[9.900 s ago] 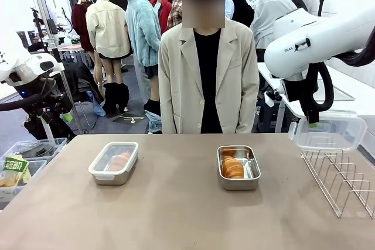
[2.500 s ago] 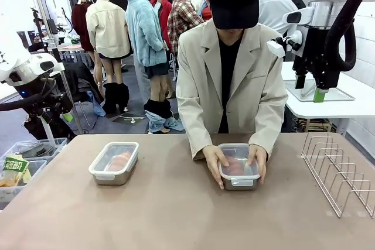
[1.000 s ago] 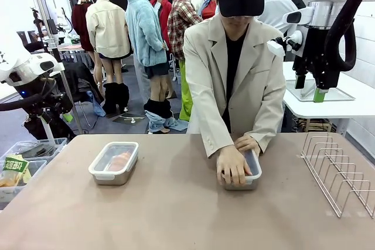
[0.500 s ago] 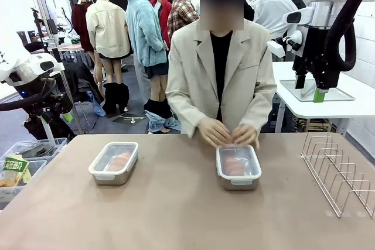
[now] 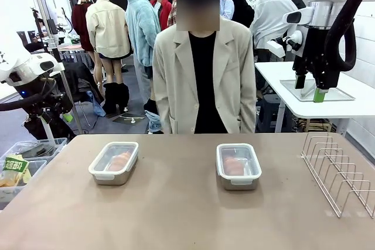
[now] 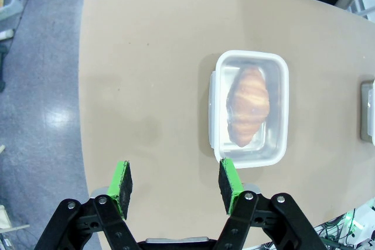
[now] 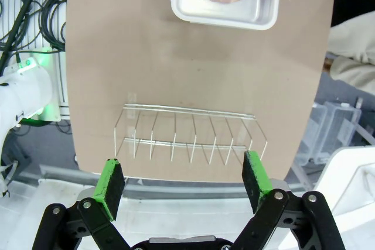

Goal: Place the bread in airtight containers.
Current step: Release when the human grabs the Airtight Container lid.

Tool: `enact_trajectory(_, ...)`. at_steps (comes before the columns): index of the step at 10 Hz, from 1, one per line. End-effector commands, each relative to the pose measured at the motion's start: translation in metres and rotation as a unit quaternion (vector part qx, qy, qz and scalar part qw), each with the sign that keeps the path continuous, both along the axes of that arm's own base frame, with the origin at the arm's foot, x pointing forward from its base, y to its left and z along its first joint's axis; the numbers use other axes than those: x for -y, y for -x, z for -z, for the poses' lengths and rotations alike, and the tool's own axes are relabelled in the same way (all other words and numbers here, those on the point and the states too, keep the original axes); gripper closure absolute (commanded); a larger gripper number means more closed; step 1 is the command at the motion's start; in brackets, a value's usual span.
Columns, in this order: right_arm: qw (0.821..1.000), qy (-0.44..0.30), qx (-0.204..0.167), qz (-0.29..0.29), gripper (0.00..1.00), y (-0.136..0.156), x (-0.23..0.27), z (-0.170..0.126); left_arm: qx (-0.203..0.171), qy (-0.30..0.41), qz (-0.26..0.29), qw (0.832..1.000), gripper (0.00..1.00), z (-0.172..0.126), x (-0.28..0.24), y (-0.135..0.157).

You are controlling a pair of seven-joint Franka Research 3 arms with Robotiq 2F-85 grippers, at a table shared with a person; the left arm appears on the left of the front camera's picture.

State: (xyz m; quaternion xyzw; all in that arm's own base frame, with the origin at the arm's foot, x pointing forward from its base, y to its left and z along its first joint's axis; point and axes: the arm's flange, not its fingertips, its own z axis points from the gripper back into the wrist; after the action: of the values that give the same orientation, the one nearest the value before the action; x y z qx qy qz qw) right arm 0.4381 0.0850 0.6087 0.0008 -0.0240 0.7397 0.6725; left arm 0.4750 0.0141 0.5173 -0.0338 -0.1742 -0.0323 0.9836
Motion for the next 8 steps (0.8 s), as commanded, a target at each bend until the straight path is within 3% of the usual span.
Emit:
enact_trajectory(1,1.0,-0.001,-0.001,0.0,0.0,-0.002,0.0001,-0.0003,-0.001,-0.008,-0.007,1.0,0.23,-0.0021,-0.0012,0.001)
enact_trajectory(8,1.0,-0.001,-0.001,0.0,0.0,-0.002,0.0001,-0.0003,-0.001,-0.008,-0.007,1.0,0.23,-0.0021,-0.0012,0.001)
